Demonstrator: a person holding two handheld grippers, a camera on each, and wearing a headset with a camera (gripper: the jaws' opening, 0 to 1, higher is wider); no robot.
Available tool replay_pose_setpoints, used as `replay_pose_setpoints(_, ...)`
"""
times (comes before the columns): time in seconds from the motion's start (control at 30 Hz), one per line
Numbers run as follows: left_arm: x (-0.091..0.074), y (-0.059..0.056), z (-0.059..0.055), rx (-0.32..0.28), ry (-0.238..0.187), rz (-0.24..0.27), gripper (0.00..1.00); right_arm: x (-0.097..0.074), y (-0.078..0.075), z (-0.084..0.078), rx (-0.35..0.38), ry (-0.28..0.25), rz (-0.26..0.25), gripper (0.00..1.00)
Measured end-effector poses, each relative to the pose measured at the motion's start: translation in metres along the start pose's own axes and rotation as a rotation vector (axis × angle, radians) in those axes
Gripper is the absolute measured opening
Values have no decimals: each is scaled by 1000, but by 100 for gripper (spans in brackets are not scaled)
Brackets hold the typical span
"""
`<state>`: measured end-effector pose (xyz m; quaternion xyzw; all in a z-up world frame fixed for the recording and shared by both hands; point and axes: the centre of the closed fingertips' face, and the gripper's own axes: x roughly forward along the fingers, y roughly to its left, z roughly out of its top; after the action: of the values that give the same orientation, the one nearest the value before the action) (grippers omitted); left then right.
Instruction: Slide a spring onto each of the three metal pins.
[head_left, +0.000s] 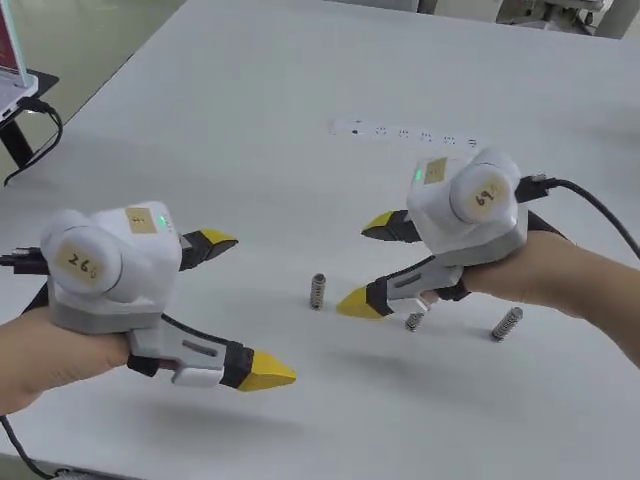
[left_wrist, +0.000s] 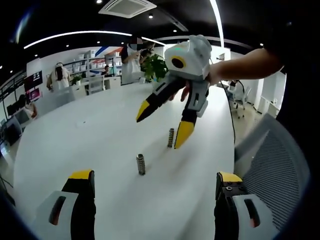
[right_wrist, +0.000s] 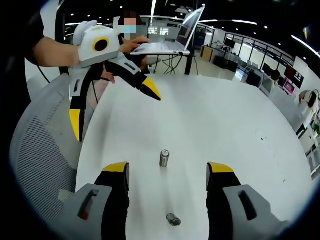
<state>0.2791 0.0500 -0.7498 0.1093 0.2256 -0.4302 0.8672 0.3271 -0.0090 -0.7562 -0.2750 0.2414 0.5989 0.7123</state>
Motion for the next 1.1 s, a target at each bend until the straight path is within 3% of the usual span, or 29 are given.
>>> replay_pose_setpoints(0.23, 8, -9, 11, 15, -9, -17, 98, -31, -1, -7, 78, -85, -67, 70)
replay_pose_setpoints(0.43, 13, -14, 14, 20, -5, -24, 98, -59, 3, -18, 116, -142, -110, 80)
replay_pose_setpoints(0.67, 13, -17, 20, 0, -36, -14, 98, -95, 8, -46, 178, -170, -167, 88)
replay_pose_setpoints(1.1, 3, -15, 25, -4, -29, 16, 98, -149, 6, -108, 336, -188, -273, 93)
